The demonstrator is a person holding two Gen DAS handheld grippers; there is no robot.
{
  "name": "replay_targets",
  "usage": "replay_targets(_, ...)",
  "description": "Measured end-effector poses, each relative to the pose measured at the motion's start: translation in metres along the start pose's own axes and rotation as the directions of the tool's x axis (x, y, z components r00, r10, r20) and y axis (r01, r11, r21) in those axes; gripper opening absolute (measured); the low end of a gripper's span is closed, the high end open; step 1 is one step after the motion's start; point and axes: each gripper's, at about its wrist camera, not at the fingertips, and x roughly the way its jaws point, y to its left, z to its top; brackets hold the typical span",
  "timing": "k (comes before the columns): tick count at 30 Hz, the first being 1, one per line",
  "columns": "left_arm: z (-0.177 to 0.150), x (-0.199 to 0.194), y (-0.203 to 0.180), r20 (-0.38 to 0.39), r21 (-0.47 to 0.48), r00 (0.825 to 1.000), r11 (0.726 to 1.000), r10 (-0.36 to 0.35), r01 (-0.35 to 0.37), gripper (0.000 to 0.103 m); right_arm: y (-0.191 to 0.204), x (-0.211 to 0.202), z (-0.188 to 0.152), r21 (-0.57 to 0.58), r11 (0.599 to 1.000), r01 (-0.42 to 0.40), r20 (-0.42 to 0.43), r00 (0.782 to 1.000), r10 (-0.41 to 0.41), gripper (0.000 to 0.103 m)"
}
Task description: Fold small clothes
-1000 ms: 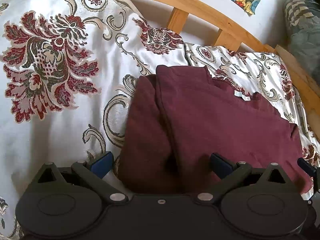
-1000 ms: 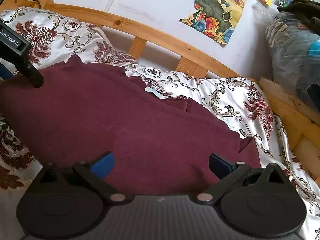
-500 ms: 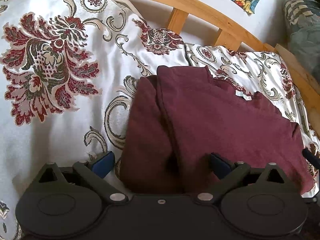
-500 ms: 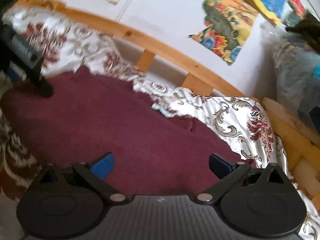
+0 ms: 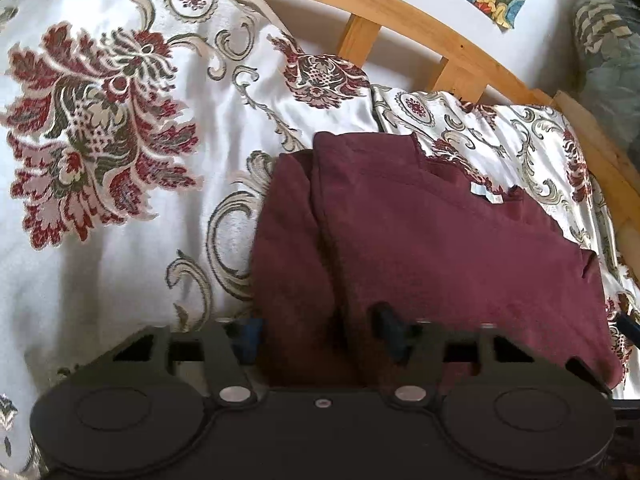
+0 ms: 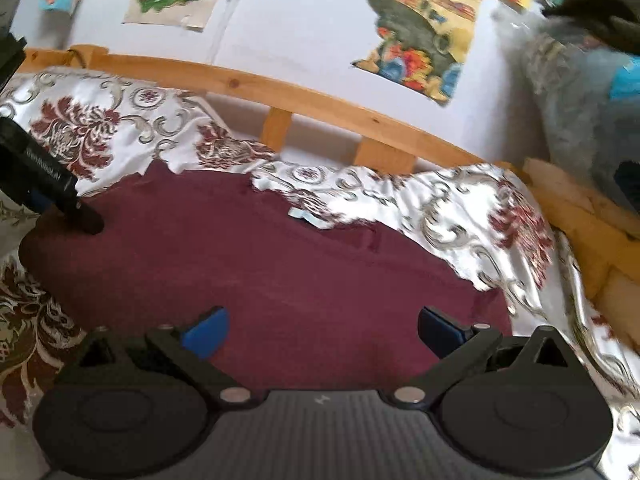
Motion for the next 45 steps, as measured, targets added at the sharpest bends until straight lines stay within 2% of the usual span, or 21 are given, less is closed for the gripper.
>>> replay_targets(3, 0.001, -0.004, -0.020, 0.012, 0.059, 0.999, 0.997, 0.053, -0.054, 0.029, -0.010, -0.011, -0.004, 0.014, 1.000, -0.007, 0.004, 1.000, 0.007, 0.103)
replay_targets(5, 0.004, -0.007, -0.034, 0.020, 0.094, 0.995, 0.991, 0.097, -0.099, 0.023, -0.015, -0.018, -0.006, 0.011, 1.000, -0.010, 0.016, 1.000, 0.010, 0.103)
replay_targets(8, 0.014, -0.011, -0.059, 0.034, 0.141, 0.989, 0.979, 0.147, -0.151, 0.019, -0.023, -0.028, -0.007, 0.016, 1.000, -0.004, 0.036, 0.999, 0.003, 0.103)
replay_targets(12, 0.034, -0.024, -0.107, 0.080, 0.238, 0.988, 0.960, 0.132, -0.147, 0.016, -0.039, -0.037, -0.008, 0.041, 0.999, 0.009, 0.058, 0.998, -0.012, 0.103)
replay_targets(17, 0.049, -0.036, -0.185, 0.116, 0.407, 0.993, 0.911, 0.028, -0.074, 0.014, -0.064, -0.043, -0.014, 0.078, 0.996, 0.052, 0.047, 0.997, -0.056, 0.103)
replay_targets(22, 0.041, -0.025, -0.257, 0.060, 0.528, 0.995, 0.848, -0.080, 0.036, 0.013, -0.092, -0.047, -0.030, 0.147, 0.981, 0.124, -0.012, 0.992, -0.124, 0.103)
replay_targets(28, 0.006, 0.021, -0.307, -0.073, 0.561, 0.990, 0.816, -0.118, 0.139, 0.012, -0.116, -0.056, -0.055, 0.230, 0.955, 0.188, -0.095, 0.981, -0.170, 0.103)
replay_targets(31, -0.012, 0.035, -0.314, -0.105, 0.575, 0.989, 0.805, -0.101, 0.143, 0.013, -0.121, -0.060, -0.065, 0.246, 0.949, 0.199, -0.122, 0.977, -0.173, 0.103)
replay_targets(34, -0.015, 0.035, -0.311, -0.119, 0.561, 0.987, 0.812, -0.111, 0.159, 0.019, -0.125, -0.063, -0.071, 0.246, 0.946, 0.208, -0.141, 0.974, -0.178, 0.103)
replay_targets(38, -0.006, 0.031, -0.303, -0.176, 0.483, 0.966, 0.838, -0.192, 0.255, 0.036, -0.126, -0.061, -0.074, 0.260, 0.940, 0.223, -0.164, 0.969, -0.184, 0.103)
replay_targets(40, -0.003, 0.026, -0.300, -0.181, 0.460, 0.959, 0.844, -0.216, 0.277, 0.042, -0.126, -0.057, -0.074, 0.266, 0.936, 0.231, -0.175, 0.966, -0.189, 0.103)
replay_targets(41, -0.002, 0.023, -0.299, -0.184, 0.447, 0.955, 0.846, -0.231, 0.291, 0.049, -0.126, -0.056, -0.074, 0.268, 0.935, 0.234, -0.178, 0.965, -0.191, 0.103)
replay_targets(44, 0.005, 0.005, -0.293, -0.178, 0.389, 0.935, 0.850, -0.308, 0.354, 0.081, -0.124, -0.055, -0.074, 0.263, 0.935, 0.237, -0.182, 0.964, -0.194, 0.103)
replay_targets(45, 0.007, -0.002, -0.290, -0.164, 0.378, 0.928, 0.847, -0.335, 0.373, 0.087, -0.123, -0.055, -0.074, 0.260, 0.936, 0.238, -0.182, 0.964, -0.194, 0.103)
